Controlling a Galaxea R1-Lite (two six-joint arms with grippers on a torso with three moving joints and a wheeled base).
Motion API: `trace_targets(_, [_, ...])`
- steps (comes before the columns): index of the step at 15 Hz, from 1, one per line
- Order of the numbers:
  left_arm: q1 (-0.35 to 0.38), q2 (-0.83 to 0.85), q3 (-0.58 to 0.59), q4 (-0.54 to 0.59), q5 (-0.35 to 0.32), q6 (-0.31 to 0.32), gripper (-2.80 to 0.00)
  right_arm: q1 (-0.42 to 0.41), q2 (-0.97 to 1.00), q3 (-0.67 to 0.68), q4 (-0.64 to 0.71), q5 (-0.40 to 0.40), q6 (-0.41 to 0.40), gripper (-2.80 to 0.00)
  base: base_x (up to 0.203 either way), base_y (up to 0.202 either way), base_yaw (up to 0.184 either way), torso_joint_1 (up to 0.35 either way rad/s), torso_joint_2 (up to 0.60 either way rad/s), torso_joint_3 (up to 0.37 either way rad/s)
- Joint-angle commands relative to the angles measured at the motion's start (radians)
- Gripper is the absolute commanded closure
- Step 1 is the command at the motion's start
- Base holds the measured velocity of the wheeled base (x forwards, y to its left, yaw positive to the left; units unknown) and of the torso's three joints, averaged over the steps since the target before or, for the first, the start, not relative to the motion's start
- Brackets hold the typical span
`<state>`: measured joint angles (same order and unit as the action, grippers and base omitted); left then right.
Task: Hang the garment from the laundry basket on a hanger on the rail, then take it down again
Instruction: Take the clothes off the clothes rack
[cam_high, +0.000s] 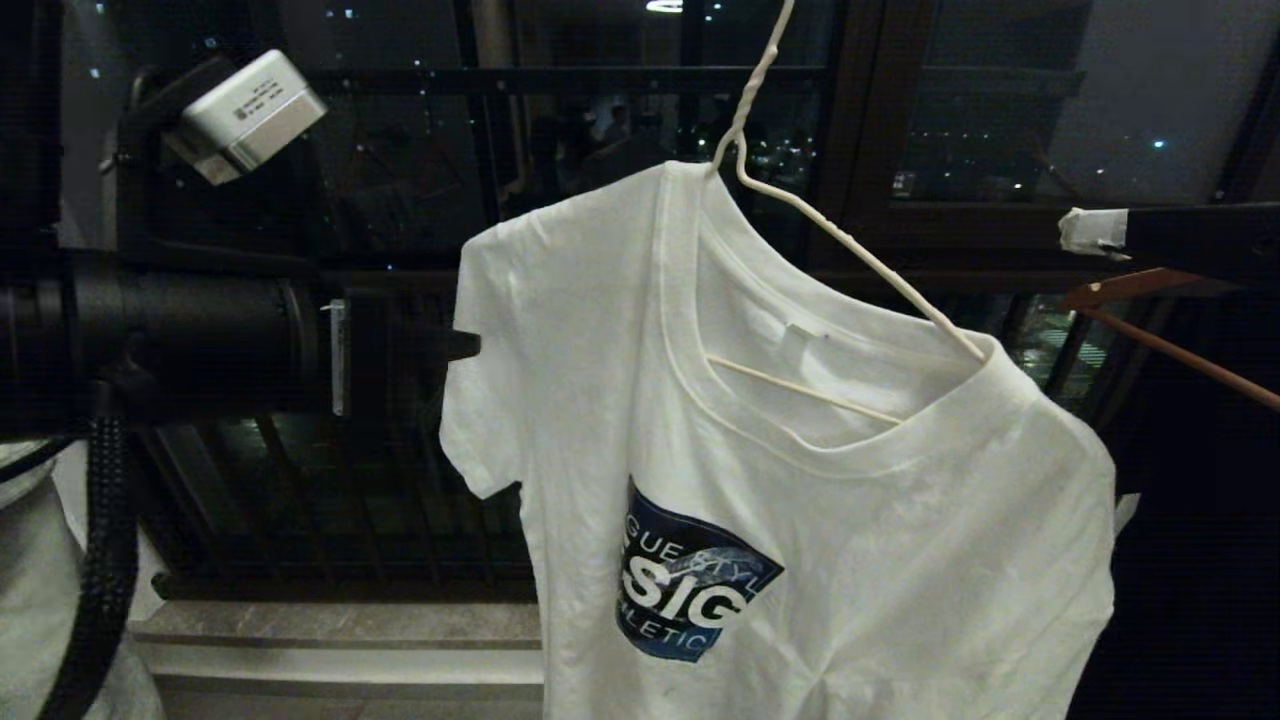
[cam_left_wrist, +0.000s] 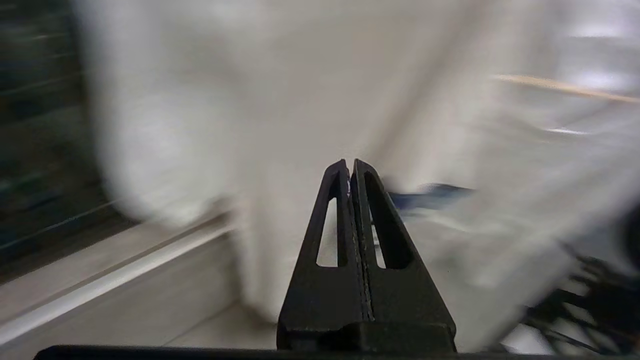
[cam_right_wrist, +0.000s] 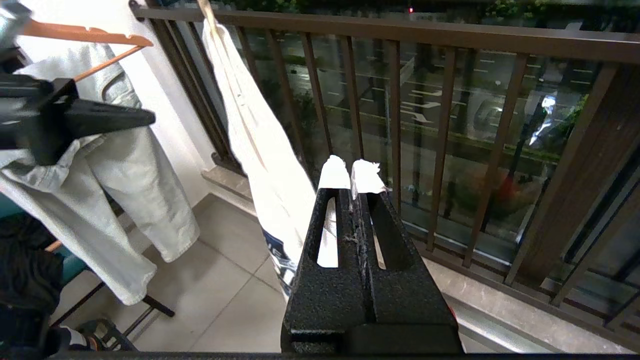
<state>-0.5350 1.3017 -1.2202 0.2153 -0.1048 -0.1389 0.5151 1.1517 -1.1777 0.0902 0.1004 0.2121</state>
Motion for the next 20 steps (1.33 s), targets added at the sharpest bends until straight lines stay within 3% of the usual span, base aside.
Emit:
trace_targets(1, [0.110,0.020,0.032,-0.003,-0.007,0.023,0.00,0.000,0.002,0.000,0.000,0.001,0.001,0.00,0.000,0.000,0.000,0.000,0.00,0.000])
trace_targets(5, [0.173,0.153,0.053,-0.129,-0.018,0.039,0.00,0.000,0.000,0.000,0.000,0.001,0.001,0.00,0.000,0.000,0.000,0.000,0.00,0.000])
trace_targets(6, [0.208,0.194,0.051,-0.176,-0.062,0.039,0.00,0.000,-0.001,0.000,0.000,0.001,0.001,0.00,0.000,0.000,0.000,0.000,0.00,0.000])
trace_targets(8, [0.292,0.221,0.047,-0.230,-0.281,0.038,0.00,-0.003,-0.001,0.000,0.000,0.001,0.001,0.00,0.000,0.000,0.000,0.000,0.00,0.000])
trace_targets(9, [0.327,0.214,0.049,-0.240,-0.353,0.040,0.00,-0.004,-0.001,-0.002,0.000,0.001,0.001,0.00,0.000,0.000,0.000,0.000,0.00,0.000])
trace_targets(10, [0.340,0.202,0.055,-0.241,-0.372,0.053,0.00,-0.006,-0.003,-0.002,0.000,0.001,0.001,0.00,0.000,0.000,0.000,0.000,0.00,0.000])
trace_targets(11, [0.359,0.210,0.053,-0.240,-0.375,0.085,-2.80,-0.006,-0.003,-0.002,0.000,0.001,0.001,0.00,0.000,0.000,0.000,0.000,0.00,0.000])
trace_targets(13, [0.390,0.252,0.053,-0.245,-0.410,0.159,-2.80,-0.006,-0.003,-0.002,0.000,0.001,0.001,0.00,0.000,0.000,0.000,0.000,0.00,0.000])
trace_targets(15, [0.439,0.325,0.043,-0.279,-0.553,0.226,-2.80,-0.007,-0.003,0.000,0.000,0.001,0.001,0.00,0.000,0.000,0.000,0.000,0.00,0.000])
trace_targets(17, [0.491,0.432,-0.002,-0.349,-0.727,0.256,-2.80,-0.007,-0.002,0.000,0.000,0.001,0.001,0.00,0.000,0.000,0.000,0.000,0.00,0.000])
trace_targets(20, [0.517,0.569,-0.134,-0.388,-0.835,0.273,-2.80,-0.009,-0.001,0.001,0.000,0.001,-0.002,0.00,0.000,0.000,0.000,0.000,0.00,0.000])
